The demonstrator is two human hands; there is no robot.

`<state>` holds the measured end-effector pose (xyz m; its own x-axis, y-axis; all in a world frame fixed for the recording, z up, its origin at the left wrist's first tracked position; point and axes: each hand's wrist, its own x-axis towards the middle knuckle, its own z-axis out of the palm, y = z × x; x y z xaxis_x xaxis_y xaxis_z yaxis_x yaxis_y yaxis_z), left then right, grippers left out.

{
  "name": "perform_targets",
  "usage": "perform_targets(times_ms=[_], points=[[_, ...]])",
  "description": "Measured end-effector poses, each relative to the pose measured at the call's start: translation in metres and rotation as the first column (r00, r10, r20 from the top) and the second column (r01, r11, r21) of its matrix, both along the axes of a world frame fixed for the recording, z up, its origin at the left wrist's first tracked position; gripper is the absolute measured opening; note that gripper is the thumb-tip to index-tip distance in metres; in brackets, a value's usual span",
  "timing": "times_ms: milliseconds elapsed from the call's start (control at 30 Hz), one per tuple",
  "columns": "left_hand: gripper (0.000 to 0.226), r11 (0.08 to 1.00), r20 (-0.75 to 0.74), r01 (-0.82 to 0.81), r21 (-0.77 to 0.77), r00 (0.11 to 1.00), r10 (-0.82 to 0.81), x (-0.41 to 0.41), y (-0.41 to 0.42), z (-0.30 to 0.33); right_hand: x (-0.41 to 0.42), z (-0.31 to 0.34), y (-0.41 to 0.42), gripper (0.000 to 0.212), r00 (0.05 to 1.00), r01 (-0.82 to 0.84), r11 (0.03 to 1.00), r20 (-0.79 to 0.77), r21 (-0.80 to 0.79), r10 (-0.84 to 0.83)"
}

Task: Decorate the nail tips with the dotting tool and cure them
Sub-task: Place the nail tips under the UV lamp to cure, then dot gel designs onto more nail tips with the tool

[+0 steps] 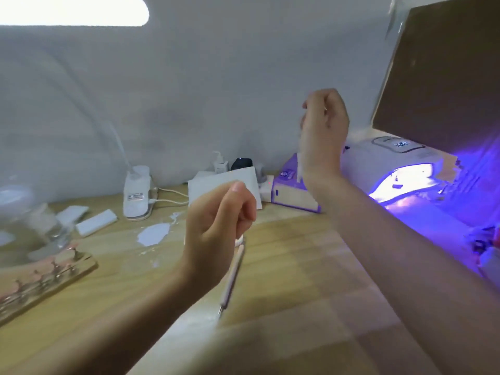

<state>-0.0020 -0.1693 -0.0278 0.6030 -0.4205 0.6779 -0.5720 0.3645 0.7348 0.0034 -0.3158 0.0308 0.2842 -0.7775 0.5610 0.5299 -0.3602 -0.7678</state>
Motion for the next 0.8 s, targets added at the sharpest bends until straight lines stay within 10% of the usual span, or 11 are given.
perform_targets(times_ms=[667,800], points=[[0.029,0.942,0.328,-0.266,0.204,0.925,0.19,0.024,0.104,-0.056,-0.024,-0.12,0.102,0.028,0.879,-0.356,0.89,-0.426,-0.285,0.215],[0.023,0.814,0.411,-0.421,0.399,0.876,0.251,0.031,0.112,-0.042,-0.026,-0.124,0.102,0.032,0.851,-0.398,0.871,-0.47,-0.288,0.233]])
